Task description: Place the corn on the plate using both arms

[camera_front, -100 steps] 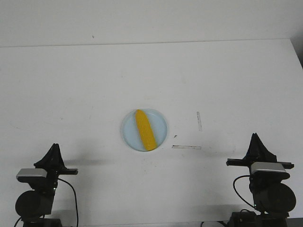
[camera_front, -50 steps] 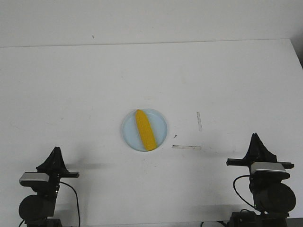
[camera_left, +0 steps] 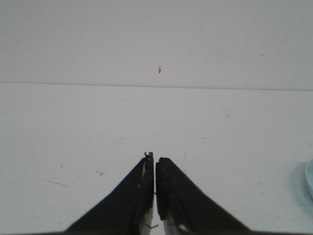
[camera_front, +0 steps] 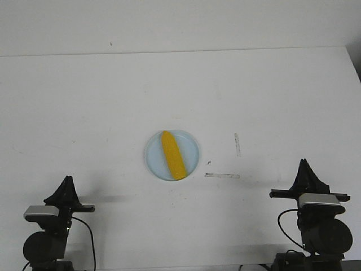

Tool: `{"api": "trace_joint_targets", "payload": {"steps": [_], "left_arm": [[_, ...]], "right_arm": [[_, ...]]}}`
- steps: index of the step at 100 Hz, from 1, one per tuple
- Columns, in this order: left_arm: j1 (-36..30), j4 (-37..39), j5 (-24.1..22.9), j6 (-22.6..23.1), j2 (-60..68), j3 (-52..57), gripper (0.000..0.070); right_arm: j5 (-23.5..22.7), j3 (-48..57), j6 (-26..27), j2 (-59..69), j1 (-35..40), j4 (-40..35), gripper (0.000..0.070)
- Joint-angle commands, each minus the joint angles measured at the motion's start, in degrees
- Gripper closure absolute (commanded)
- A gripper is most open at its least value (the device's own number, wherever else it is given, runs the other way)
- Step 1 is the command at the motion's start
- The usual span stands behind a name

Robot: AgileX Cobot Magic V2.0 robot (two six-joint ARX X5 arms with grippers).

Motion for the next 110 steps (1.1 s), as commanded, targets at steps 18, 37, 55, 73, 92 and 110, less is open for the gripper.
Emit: {"api": "trace_joint_targets", "payload": {"steps": [18,37,55,73,92,110], "left_arm": [[0.0,0.9,-0.1,0.3,-0.1,-1.2,0.0699],[0.0,0.9,-0.1,0.3,-0.1,-1.2,0.0699],[0.0,0.9,-0.1,0.3,-0.1,-1.2,0.0699],[0.0,0.9,-0.1,0.3,-0.1,-1.2,0.0699],[0.0,0.9,-0.1,0.3,-0.1,-1.2,0.0699],[0.0,0.9,-0.1,0.3,-0.1,-1.2,0.0699]], "right_arm": [[0.0,0.2,0.3,-0.2,-0.1,0.6,0.0685],[0.0,0.2,0.3,-0.2,-0.1,0.6,0.0685],[0.0,0.2,0.3,-0.2,-0.1,0.6,0.0685],[0.0,0.2,0.3,-0.2,-0.1,0.6,0.0685],[0.0,-0.1,0.3,-0.3,-0.1,1.0,0.0685],[-5.8,-2.8,0.3,-1.4,0.3,3.1,0.0685]]}}
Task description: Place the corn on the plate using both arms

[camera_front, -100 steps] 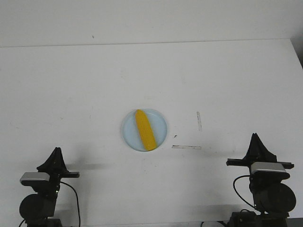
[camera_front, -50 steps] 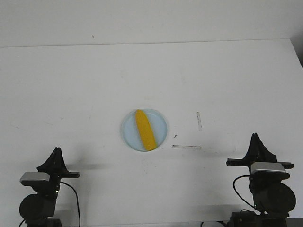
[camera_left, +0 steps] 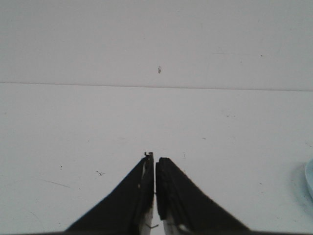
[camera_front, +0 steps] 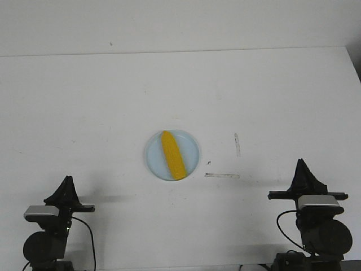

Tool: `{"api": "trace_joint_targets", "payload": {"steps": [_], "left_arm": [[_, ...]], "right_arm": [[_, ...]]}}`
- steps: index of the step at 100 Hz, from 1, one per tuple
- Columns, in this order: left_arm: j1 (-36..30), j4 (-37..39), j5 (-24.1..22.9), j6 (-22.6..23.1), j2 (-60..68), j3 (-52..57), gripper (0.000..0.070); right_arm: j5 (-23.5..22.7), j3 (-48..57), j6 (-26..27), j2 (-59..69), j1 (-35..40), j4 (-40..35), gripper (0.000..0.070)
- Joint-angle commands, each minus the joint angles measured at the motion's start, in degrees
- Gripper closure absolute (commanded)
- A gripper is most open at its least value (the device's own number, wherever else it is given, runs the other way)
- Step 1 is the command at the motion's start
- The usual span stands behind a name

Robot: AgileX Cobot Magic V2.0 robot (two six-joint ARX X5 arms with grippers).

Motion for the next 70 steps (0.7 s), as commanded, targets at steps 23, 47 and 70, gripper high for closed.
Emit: {"api": "trace_joint_targets", "payload": {"steps": [23,47,70], "left_arm": [[0.0,0.9,-0.1,0.3,-0.1,-1.2,0.0699],[0.0,0.9,-0.1,0.3,-0.1,-1.2,0.0699],[0.0,0.9,-0.1,0.3,-0.1,-1.2,0.0699]], "right_arm": [[-1.4,-10.9,0.3,-7.0,2.8,5.5,0.0685],[-1.9,-16.5,0.3,-10.3,2.8,5.6,0.0686],[-1.8,-18.9,0.3,-10.3,2.8,6.4,0.0685]]}}
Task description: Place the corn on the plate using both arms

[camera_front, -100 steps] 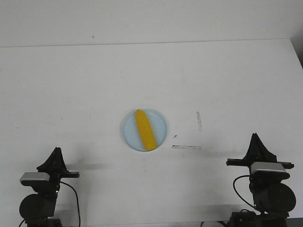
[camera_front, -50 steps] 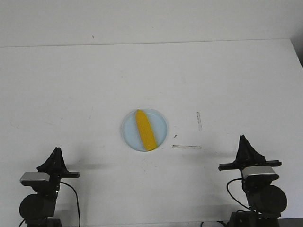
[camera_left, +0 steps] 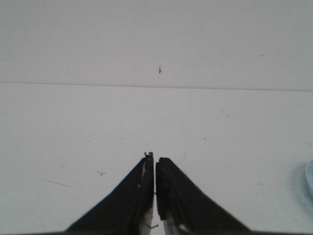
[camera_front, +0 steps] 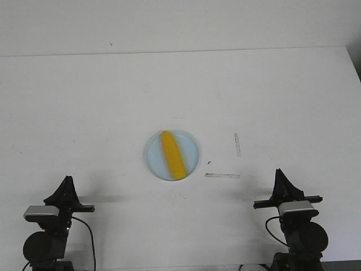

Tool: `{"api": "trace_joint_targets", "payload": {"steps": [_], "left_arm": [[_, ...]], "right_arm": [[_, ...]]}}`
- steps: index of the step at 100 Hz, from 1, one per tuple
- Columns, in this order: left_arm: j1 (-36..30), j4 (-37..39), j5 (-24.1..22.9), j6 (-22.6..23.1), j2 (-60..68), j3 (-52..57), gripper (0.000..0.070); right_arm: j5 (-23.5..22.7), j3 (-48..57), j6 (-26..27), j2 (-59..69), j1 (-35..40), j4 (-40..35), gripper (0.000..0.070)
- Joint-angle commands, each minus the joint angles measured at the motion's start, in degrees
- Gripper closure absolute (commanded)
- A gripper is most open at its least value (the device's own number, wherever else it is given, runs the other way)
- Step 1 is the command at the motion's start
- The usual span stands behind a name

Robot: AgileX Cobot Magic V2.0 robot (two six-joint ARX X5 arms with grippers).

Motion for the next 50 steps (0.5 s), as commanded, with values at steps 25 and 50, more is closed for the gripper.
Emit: {"api": "trace_joint_targets", "payload": {"steps": [25,50], "left_arm": [[0.0,0.9,-0.1,0.3,-0.1,-1.2,0.0699],[0.0,0.9,-0.1,0.3,-0.1,-1.2,0.0699]], "right_arm": [[-0.6,-4.0,0.3,0.0,0.1,7.0,0.0685],[-0.6,-4.0,0.3,0.0,0.1,7.5,0.0685]]}}
